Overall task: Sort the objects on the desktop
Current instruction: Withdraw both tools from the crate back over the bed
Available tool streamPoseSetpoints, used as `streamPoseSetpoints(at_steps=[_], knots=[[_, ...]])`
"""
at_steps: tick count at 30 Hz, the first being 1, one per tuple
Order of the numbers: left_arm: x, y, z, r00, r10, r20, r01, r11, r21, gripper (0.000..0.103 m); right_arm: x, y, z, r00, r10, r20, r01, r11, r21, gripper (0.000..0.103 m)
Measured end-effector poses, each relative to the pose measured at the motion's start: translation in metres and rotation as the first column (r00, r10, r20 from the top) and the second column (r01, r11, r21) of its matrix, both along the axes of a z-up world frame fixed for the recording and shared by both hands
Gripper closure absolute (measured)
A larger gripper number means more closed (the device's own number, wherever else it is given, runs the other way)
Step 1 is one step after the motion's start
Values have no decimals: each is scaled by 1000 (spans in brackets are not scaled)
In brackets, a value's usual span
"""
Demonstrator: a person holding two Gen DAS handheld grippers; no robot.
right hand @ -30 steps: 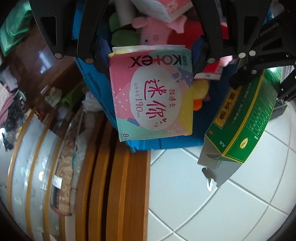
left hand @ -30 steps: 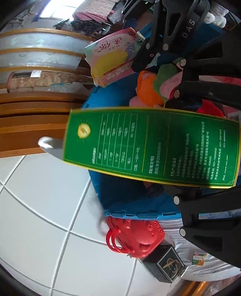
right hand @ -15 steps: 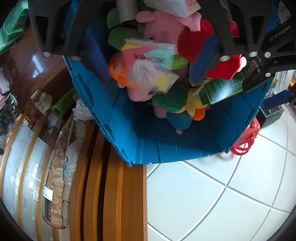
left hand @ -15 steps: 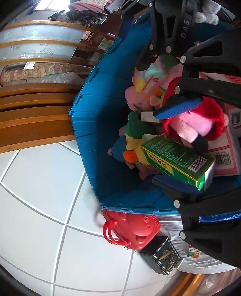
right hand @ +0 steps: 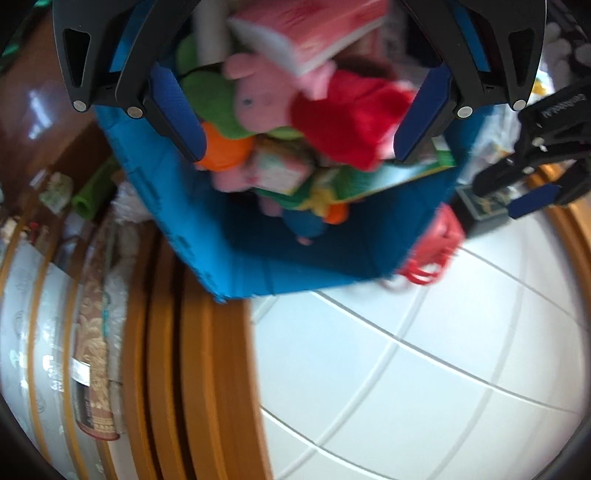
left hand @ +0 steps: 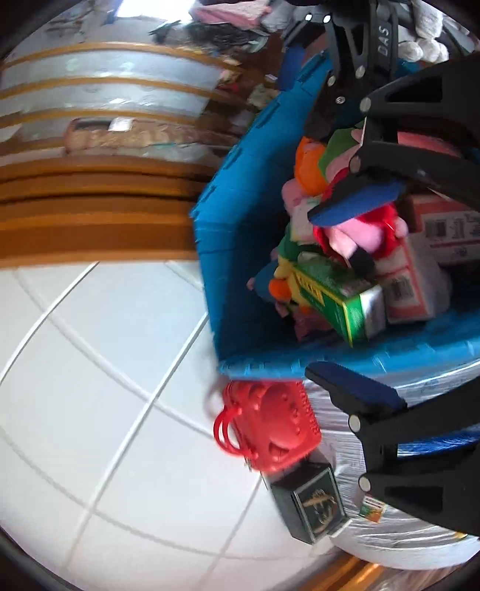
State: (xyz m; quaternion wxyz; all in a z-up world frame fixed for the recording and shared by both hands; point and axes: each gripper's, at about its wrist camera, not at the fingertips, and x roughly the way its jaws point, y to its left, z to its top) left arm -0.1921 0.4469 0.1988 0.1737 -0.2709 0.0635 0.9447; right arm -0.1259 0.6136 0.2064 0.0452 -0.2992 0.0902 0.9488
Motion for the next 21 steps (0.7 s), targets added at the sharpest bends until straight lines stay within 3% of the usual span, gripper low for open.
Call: streamPoseSetpoints(at_steps=[5,11,19,21], knots=[[30,-59,-11,994,99,-55,-95,993,69,22,15,-55,9,989,117,-90,-118,993,3,0],[50,-144,-44,966,258,-32,-255,963,84,22,19,-131,12,949,270,-164,-271,962,16,0],[74,-278,-101,894,446,34,-448,890,82,22,7,-232,0,900,406,-160,-407,913,32,0],[79,-318,-120,864,500,56,-503,862,66,22,3,-258,-9,892,428,-144,-428,903,35,0]])
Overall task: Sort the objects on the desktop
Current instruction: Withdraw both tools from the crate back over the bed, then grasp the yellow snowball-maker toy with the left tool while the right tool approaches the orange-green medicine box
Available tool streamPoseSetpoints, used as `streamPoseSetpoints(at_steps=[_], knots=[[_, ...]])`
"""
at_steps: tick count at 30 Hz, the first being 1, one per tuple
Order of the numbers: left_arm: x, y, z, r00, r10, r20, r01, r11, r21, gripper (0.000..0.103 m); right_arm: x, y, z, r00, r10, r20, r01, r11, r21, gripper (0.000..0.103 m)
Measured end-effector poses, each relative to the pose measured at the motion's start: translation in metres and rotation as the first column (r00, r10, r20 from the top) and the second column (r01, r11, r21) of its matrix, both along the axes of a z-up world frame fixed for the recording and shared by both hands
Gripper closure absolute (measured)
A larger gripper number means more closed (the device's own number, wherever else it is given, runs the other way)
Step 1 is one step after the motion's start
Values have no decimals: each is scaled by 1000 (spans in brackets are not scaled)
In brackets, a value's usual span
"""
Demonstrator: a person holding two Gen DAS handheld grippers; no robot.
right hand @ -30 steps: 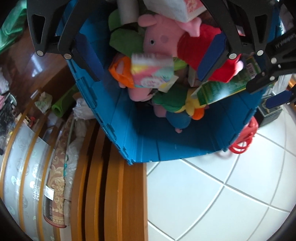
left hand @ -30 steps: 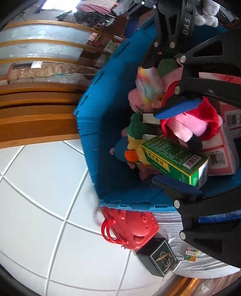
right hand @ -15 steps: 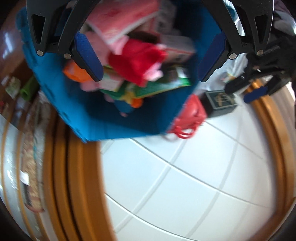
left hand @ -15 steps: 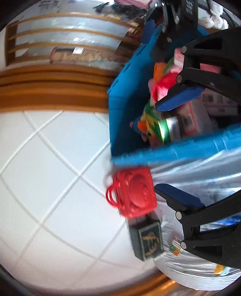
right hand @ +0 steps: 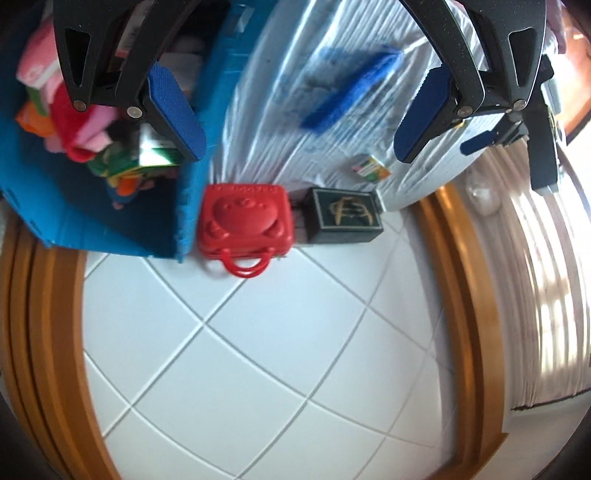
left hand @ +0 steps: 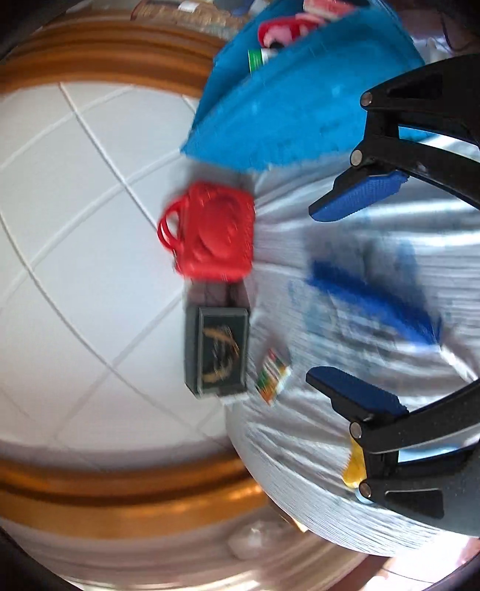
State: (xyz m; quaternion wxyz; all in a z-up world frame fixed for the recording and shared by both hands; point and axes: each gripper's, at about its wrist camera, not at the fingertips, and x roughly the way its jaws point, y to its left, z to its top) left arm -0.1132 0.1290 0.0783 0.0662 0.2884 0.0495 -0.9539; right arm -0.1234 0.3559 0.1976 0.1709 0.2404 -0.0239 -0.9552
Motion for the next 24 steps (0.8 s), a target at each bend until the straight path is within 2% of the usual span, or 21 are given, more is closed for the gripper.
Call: streamPoseSetpoints(at_steps=[3,5,9,12,15,18,24], knots=[[6,-55,-26,996,70,48,-70,998,1,22,-11,-31,-17,999,21,35,-22,1000,14,0],[11,-94,-42,989,119,94,-120,993,10,22,-23,-51,-35,995,35,90,-36,999,19,0],[23,-170,-80,956,215,200,-225,974,30,22,-53,-88,-84,972,32,234,-37,999,17,0],[33,-212,-101,928,265,261,-284,958,39,22,-68,-107,-115,951,0,310,-10,1000,28,0],[39,-244,-120,909,295,295,-319,947,36,22,-83,-128,-152,916,-20,402,8,999,32,0],[35,-271,-135,895,305,325,-336,941,42,22,-93,-145,-175,887,-32,460,15,999,41,0],[6,-301,-163,881,290,374,-353,929,111,22,-108,-173,-190,873,-48,486,9,996,83,0]])
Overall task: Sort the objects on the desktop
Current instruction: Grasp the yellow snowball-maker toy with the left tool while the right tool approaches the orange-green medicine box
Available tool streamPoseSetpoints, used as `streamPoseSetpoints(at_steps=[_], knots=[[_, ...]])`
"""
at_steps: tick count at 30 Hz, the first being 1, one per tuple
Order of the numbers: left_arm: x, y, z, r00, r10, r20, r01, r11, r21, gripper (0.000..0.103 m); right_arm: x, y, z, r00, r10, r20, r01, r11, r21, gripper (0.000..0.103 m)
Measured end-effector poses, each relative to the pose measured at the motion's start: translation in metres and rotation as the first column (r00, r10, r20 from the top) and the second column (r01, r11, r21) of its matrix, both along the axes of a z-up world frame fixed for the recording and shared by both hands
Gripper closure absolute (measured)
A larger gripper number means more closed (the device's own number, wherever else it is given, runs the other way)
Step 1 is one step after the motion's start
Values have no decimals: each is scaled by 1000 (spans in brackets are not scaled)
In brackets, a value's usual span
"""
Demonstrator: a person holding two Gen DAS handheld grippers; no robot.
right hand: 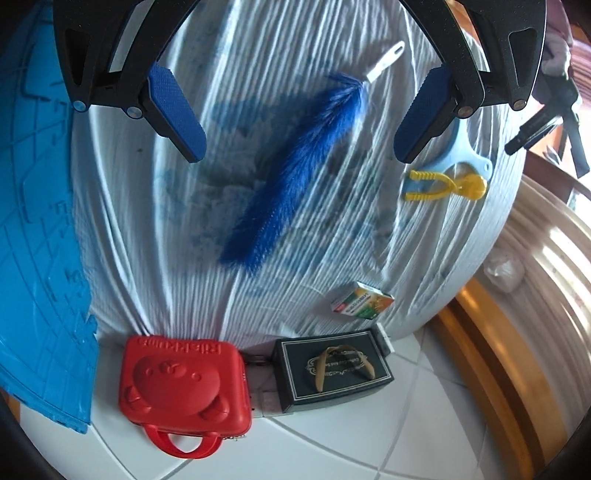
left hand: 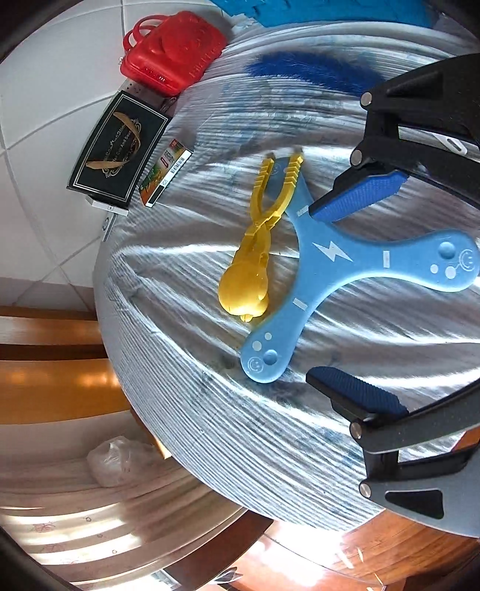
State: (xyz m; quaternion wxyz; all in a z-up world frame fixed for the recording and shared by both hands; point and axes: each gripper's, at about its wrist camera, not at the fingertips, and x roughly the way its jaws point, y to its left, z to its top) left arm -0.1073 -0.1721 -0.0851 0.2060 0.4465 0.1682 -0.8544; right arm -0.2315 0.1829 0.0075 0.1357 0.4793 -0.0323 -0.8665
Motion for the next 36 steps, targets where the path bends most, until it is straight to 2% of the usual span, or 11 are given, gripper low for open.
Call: streamPoseSetpoints(at_steps=[6,10,13,17,19,21,22,24,28,33,36], knots=[[-36,-16,-29,996,83,20,-85,981,174,22,-28,-15,-7,1000,11,4,-11,998,61,0],[-65,-23,-46,979,200,41,-204,947,248,22,-56,-16,-16,1000,19,19,-20,997,75,0],[-85,-29,-61,954,291,75,-300,905,301,22,-82,-17,-26,999,32,43,-36,996,86,0],[-108,-30,-86,941,317,116,-337,881,331,20,-116,-25,-42,996,67,67,-73,992,99,0],[-117,-27,-80,949,306,78,-316,915,251,20,-134,-34,-51,993,93,76,-101,989,108,0],[-134,-27,-74,970,236,52,-242,955,173,35,-152,-48,-60,988,129,84,-138,983,117,0],[-141,-27,-69,978,205,42,-209,968,138,49,-159,-54,-63,985,147,84,-157,980,119,0],[-162,-27,-62,991,132,28,-134,989,68,56,-182,-77,-71,975,206,78,-215,968,126,0],[-203,-36,-63,998,45,43,-45,999,4,59,-228,-119,-87,958,278,66,-285,949,138,0],[-216,-55,-82,996,59,63,-64,995,80,59,-287,-184,-115,905,420,71,-425,883,200,0],[-217,-57,-84,997,68,48,-71,995,64,59,-315,-211,-129,868,491,81,-496,845,198,0]])
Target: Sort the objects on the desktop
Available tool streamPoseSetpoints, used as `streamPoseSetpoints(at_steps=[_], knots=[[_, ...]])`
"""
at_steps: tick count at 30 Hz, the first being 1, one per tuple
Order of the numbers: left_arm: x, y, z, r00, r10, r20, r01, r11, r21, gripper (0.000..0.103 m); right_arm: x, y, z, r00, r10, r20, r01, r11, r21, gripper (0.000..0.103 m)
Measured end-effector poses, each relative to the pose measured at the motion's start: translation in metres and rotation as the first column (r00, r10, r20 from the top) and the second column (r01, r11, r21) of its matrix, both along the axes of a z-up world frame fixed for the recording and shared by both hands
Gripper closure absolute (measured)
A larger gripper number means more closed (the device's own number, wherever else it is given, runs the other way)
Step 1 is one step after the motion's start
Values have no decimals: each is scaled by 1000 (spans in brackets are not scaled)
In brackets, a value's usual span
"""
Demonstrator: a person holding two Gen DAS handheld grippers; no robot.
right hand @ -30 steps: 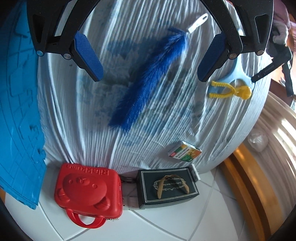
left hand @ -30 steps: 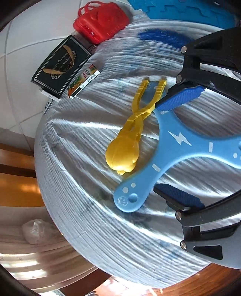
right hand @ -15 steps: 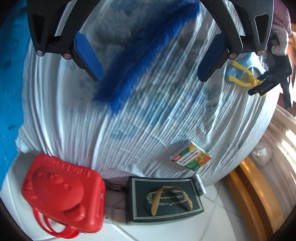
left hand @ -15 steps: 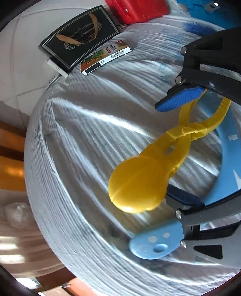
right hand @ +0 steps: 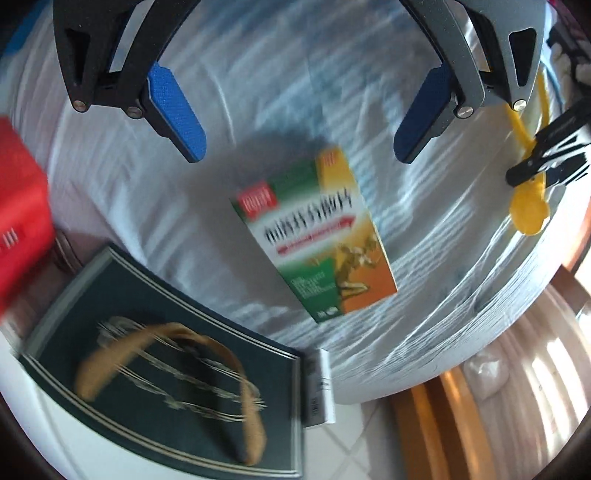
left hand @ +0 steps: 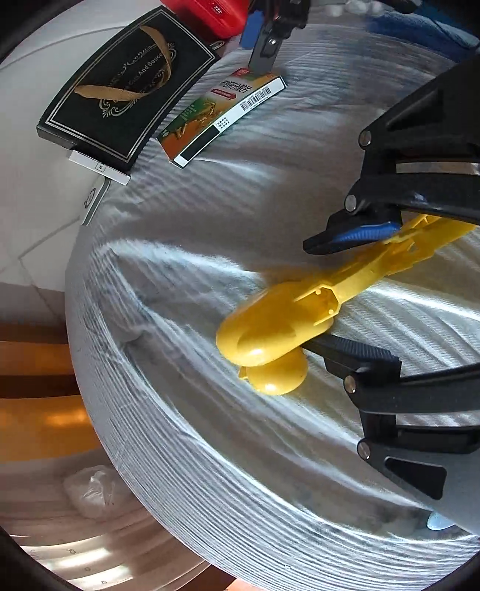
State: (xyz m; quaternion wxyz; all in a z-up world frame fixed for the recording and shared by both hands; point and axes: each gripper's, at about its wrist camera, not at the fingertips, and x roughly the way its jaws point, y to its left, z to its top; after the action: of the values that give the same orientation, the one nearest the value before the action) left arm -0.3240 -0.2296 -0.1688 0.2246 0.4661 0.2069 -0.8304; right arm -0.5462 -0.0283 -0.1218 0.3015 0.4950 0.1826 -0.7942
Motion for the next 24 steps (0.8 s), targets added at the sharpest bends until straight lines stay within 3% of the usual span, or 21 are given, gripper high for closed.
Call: streamPoseSetpoints(at_steps=[7,11,13,19,24], knots=[[-6,-8,-1,1000,19,-11,-19,1000,16,59,-36,-47,-30,994,111,19,-112,991,71,0],[-14,-5,-1,1000,7,11,-7,1000,3,59,-46,-55,-39,996,65,60,-70,994,79,0],[-14,2,0,1000,-28,5,28,999,16,59,-38,-52,-41,997,25,75,-32,995,92,0],[-14,45,3,984,-177,2,177,984,25,59,20,-27,-45,992,40,122,-53,993,107,0],[-18,50,-1,986,-168,14,167,986,16,59,47,-14,-49,994,33,108,-45,993,106,0]])
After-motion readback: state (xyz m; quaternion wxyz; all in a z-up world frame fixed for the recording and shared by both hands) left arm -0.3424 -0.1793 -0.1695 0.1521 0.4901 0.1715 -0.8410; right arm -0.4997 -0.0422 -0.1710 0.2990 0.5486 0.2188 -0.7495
